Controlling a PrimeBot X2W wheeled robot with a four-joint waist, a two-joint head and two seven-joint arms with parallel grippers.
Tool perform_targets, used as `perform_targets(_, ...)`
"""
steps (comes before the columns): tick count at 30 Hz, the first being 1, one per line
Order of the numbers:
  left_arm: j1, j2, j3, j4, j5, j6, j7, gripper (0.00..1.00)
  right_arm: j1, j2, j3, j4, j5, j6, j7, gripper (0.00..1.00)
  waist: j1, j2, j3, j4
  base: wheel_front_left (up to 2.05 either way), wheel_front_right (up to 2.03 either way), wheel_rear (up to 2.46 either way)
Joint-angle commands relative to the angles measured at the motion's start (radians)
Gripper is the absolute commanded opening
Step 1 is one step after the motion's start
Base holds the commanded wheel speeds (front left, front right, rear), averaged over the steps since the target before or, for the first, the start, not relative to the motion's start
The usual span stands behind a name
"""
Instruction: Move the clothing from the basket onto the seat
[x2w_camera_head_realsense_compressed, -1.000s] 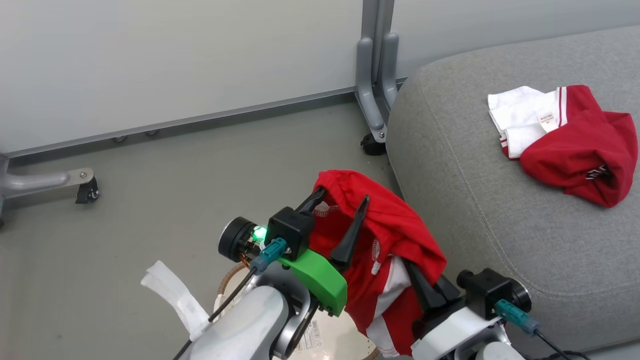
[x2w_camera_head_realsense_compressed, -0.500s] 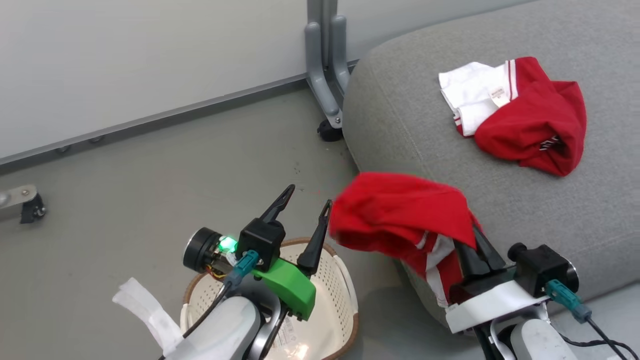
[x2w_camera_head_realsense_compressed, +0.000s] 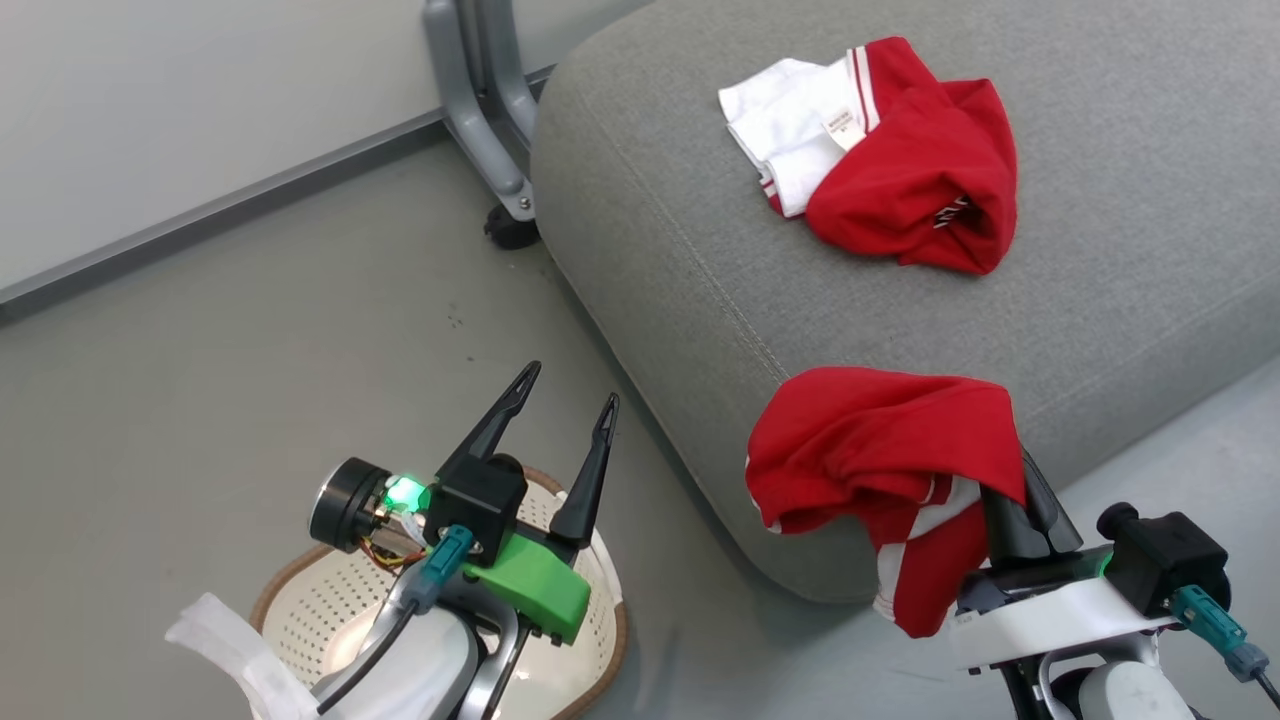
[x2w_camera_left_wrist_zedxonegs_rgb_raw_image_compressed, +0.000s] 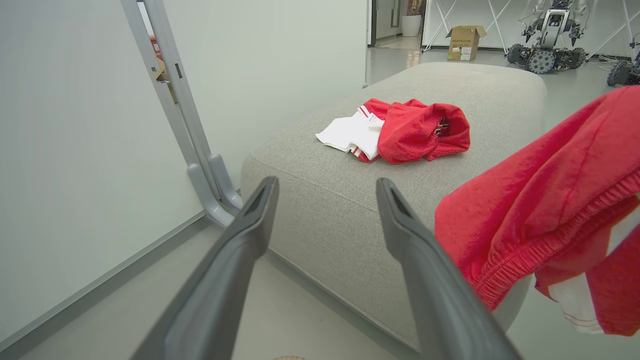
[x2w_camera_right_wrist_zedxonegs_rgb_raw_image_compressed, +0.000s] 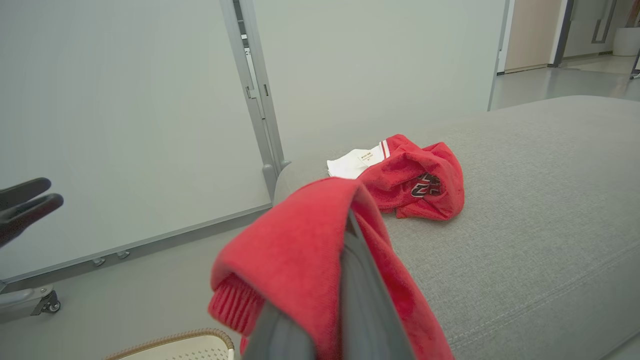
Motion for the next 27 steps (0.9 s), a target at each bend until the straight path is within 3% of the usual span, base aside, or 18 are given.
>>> perform_targets(1, 0.017, 0.012, -0.002, -0.007, 0.008, 0.004, 0.005, 1.0, 0.011, 0.007, -0.008, -0.011, 0.004, 0.0, -0.003, 0.0, 0.0, 0.0, 0.053, -0.062, 0.0, 0.0, 0.0)
perform_targets(13, -0.001, 0.032, -0.043, -0.069, 0.032, -0.012, 0.037, 1.0, 0.023, 0.018, -0.061, -0.047, 0.014, 0.0, -0.003, 0.0, 0.0, 0.0, 0.116, -0.086, 0.0, 0.0, 0.0)
perform_targets(21, -0.071, 0.09, -0.135, -0.125, 0.054, -0.152, 0.114, 1.0, -0.106, 0.005, -0.1, -0.087, 0.06, 0.0, -0.003, 0.0, 0.0, 0.0, 0.22, -0.034, 0.0, 0.0, 0.0)
perform_targets(27, -0.14, 0.116, -0.166, -0.181, 0.066, -0.224, 0.162, 1.0, -0.303, -0.059, -0.218, -0.103, 0.156, 0.0, -0.003, 0.0, 0.0, 0.0, 0.355, 0.033, 0.0, 0.0, 0.0)
